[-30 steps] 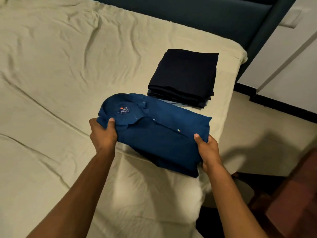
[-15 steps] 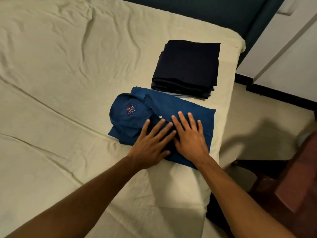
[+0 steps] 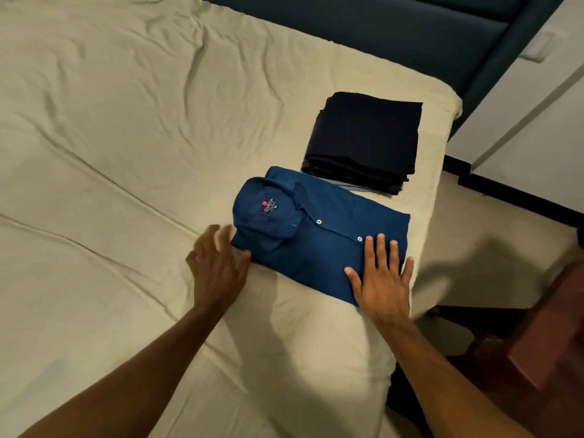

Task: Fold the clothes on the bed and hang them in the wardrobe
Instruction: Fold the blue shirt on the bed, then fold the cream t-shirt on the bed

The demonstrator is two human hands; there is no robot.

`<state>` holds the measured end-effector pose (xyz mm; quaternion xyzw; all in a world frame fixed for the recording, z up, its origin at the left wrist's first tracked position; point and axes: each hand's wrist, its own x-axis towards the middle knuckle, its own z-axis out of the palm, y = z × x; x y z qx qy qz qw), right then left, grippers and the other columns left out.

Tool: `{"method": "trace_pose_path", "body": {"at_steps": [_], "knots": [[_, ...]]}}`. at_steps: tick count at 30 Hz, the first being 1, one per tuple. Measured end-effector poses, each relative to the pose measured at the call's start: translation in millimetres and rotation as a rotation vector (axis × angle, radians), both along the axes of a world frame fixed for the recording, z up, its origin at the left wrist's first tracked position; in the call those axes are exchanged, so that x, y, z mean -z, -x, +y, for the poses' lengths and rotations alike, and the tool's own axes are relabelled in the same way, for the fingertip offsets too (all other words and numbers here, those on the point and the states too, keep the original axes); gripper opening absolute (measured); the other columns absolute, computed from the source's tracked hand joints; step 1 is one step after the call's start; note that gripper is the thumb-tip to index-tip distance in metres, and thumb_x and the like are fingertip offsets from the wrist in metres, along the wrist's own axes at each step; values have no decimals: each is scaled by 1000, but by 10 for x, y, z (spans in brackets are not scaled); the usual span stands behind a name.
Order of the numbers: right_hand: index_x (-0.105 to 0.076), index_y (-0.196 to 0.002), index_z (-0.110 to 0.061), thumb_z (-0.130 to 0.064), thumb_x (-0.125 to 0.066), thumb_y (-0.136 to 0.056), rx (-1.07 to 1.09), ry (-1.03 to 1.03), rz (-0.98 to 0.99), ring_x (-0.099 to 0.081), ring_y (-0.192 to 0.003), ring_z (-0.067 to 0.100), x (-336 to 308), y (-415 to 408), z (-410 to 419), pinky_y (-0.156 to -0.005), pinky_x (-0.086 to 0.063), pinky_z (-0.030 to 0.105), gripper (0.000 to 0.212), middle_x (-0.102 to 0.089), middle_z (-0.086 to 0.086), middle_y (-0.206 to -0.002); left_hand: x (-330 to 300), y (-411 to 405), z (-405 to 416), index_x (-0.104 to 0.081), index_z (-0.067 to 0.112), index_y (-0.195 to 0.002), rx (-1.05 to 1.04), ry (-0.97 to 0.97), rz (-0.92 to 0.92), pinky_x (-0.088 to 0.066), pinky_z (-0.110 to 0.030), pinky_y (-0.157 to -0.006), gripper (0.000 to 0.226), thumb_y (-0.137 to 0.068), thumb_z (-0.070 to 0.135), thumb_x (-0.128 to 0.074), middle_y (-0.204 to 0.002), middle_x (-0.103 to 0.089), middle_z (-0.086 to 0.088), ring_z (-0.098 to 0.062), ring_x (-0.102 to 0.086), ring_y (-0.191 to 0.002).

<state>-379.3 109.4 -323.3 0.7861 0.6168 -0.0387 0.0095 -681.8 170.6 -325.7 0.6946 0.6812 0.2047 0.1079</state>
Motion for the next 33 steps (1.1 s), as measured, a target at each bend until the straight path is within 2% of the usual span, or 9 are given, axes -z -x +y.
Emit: {"method": "trace_pose_path", "body": {"at_steps": [2, 5, 10, 14, 17, 21, 24, 27, 33], "knots": [[-16, -158, -15, -62, -16, -97, -101, -26, -6, -9, -152, 31, -10, 148, -29, -120, -11, 59, 77, -14, 9, -165, -14, 63, 77, -55, 12, -125, -307, 133, -224, -44, -51, -94, 41, -97, 42, -52, -121, -59, -15, -37, -53, -115], [-13, -158, -18, -62, -18, -99, -273, -3, 13, -5, -153, 28, -6, 407, -30, -120, -12, 57, 74, -11, 6, -166, -87, 34, 231, -66, 11, -107, -181, 290, -276, -50, -44, -82, 44, -96, 49, -48, -99, -69, -11, -33, -64, -96], [-15, -158, -23, -64, -20, -100, -329, 68, 20, -10, -152, 31, 112, 686, -26, -118, -17, 59, 71, -13, 4, -165, -185, -50, 394, -65, 8, -101, -257, 274, -360, -40, -33, -72, 24, -98, 30, -56, -96, -70, -14, -34, -63, -94], [-17, -158, -24, -64, -18, -99, -307, 106, -4, -10, -151, 34, 188, 741, -65, -117, -18, 63, 71, -15, 6, -165, -93, 48, 393, -67, 11, -106, -453, 448, -391, -45, -36, -81, 27, -98, 36, -57, -105, -69, -15, -35, -62, -103], [-18, -157, -27, -65, -20, -99, -313, 102, -16, -11, -151, 37, 198, 746, -69, -114, -19, 67, 70, -16, 5, -165, -109, 73, 414, -65, 12, -109, -500, 431, -427, -46, -39, -86, 32, -99, 39, -53, -108, -69, -14, -35, -62, -104], [-15, -158, -31, -65, -18, -99, -309, 113, -26, -9, -151, 38, 211, 768, -75, -113, -17, 69, 68, -14, 4, -165, -116, 42, 308, -58, 16, -97, -498, 508, -537, -55, -39, -81, 47, -93, 62, -46, -85, -71, -7, -29, -69, -82], [-14, -158, -32, -65, -17, -99, -288, 124, -24, -7, -151, 37, 202, 791, -69, -113, -13, 68, 68, -13, 4, -165, -145, -59, 302, -61, 15, -98, -435, 529, -775, -62, -43, -73, 24, -91, 37, -65, -81, -72, -10, -27, -73, -71], [-13, -158, -32, -66, -18, -99, -275, 134, -13, -7, -151, 37, 205, 812, -72, -113, -15, 69, 68, -12, 3, -166, -194, -117, 393, -63, 13, -91, -603, 401, -982, -62, -39, -74, 8, -87, 9, -68, -88, -71, -11, -25, -72, -76], [-9, -158, -32, -67, -8, -99, -269, 159, -4, -2, -152, 36, 185, 815, -67, -114, -12, 69, 68, -9, 2, -166, -174, -37, 390, -60, 14, -99, -710, 443, -966, -61, -43, -80, 14, -89, 5, -63, -95, -65, -7, -27, -69, -85]]}}
